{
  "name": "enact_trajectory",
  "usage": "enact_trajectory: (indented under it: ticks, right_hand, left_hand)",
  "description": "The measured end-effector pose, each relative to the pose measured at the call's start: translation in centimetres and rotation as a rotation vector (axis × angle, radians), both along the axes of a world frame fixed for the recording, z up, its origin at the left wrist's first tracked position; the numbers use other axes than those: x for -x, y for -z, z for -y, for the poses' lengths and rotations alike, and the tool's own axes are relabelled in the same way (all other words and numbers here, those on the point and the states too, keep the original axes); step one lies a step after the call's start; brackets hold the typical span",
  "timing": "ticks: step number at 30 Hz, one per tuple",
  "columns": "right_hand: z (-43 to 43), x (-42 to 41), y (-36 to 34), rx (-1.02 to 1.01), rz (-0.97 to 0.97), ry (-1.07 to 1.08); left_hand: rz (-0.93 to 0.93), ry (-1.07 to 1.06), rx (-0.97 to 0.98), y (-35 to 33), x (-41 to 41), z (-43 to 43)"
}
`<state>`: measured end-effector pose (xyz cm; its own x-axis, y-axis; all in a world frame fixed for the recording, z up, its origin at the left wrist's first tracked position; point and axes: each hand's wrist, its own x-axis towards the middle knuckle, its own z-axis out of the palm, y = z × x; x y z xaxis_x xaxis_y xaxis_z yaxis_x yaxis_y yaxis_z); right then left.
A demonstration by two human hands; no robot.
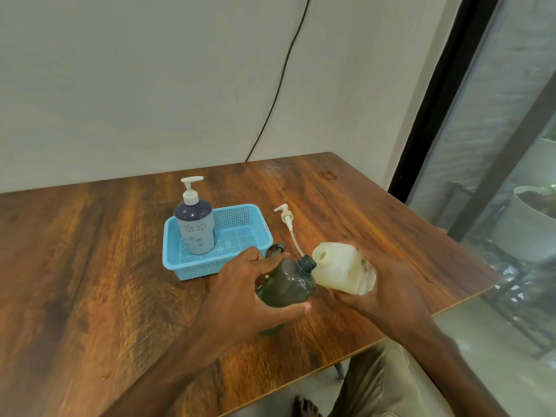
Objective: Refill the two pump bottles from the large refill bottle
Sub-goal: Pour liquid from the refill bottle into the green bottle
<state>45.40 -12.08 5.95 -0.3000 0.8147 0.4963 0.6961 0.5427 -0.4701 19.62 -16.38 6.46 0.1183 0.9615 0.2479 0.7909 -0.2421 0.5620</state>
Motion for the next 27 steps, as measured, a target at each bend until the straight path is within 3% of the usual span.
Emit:
enact_trajectory:
  ticks: [17, 27]
  right_hand:
    - [-0.1, -0.3, -0.8, 0.008, 0.06, 0.084]
    - [-0.6, -1.0, -1.2, -0.036, 0.074, 0.09]
  left_hand:
    - [-0.026, -0.007, 0.055, -0.5, -0.6, -0.6]
    - [0.074, -0.003, 0.067, 0.0, -1.2, -1.6]
